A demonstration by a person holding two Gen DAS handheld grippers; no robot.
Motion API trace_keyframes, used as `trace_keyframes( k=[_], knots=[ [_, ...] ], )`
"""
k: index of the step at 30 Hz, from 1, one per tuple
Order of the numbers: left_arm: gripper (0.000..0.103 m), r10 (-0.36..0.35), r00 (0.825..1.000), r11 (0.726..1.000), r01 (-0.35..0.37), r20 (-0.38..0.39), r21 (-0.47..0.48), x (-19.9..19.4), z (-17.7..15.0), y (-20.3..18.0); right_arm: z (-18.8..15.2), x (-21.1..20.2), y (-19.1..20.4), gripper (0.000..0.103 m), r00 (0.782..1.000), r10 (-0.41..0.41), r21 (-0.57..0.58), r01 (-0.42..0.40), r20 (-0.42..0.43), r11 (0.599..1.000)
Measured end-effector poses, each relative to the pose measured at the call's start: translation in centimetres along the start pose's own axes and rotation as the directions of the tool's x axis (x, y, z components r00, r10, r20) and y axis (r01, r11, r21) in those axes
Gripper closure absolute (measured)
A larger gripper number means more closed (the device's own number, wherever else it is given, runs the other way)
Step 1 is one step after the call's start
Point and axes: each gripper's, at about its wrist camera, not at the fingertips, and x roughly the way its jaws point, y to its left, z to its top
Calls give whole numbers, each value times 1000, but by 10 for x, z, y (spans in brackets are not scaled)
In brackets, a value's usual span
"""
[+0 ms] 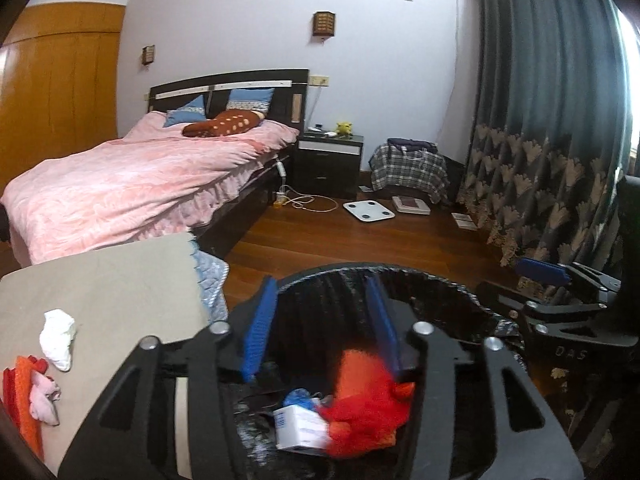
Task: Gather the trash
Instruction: 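Release the red cloth and red bag into the bin from both tools, then grasp the red glove with the left tool while the right tool approaches the white tissue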
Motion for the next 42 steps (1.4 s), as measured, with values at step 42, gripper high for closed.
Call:
trace_keyframes(
  k=[42],
  knots=[
    [35,534,834,812,-551,-136,-194,-126,-86,255,-18,65,259,6,920,376,-204,-391,-111,898]
  ],
)
